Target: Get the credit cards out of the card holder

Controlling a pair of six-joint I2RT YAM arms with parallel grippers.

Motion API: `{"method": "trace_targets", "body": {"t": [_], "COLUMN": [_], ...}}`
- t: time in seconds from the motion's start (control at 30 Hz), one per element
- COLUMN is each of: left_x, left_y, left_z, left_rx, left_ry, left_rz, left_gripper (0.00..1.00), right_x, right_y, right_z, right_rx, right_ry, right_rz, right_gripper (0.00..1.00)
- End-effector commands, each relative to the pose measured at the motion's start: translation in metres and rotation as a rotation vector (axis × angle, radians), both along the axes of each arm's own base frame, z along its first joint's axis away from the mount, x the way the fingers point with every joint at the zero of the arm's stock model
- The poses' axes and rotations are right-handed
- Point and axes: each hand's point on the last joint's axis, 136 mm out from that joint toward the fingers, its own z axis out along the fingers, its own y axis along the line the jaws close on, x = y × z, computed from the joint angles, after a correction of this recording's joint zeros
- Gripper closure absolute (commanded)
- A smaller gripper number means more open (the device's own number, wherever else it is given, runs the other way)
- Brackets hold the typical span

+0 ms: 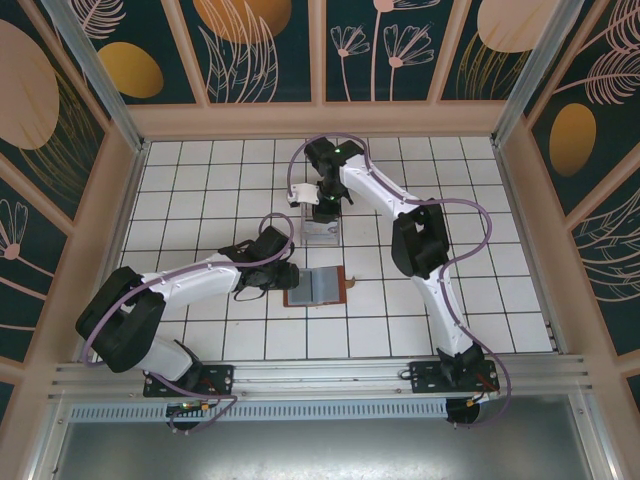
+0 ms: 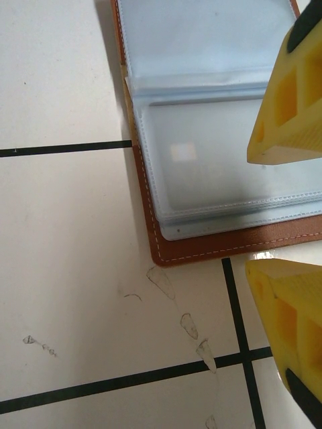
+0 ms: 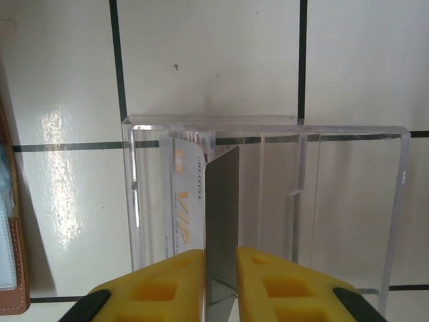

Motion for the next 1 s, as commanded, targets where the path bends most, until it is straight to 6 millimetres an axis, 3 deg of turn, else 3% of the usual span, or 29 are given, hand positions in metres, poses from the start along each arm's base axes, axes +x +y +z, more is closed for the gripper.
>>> {"method": "trace_targets", "body": {"t": [0.0,0.97], "left_x": [-0.001,0.001], "left_y": [0.002,0.006], "left_z": [0.005,0.010], "left_rx": [0.004,0.014], "left_ry": [-0.008,-0.029], "left_rz": [0.009,0.018], "left_gripper": [0.57,0.57], "right_x": [0.005,0.044], "right_y": [0.000,0.002], "right_z": [-0.011,0.029], "right_rx": [-0.025,0.005], "right_ry": [-0.018,-0.243], "right_rz": [-0.001,-0.062], "right_gripper": [0.77,0.69]}}
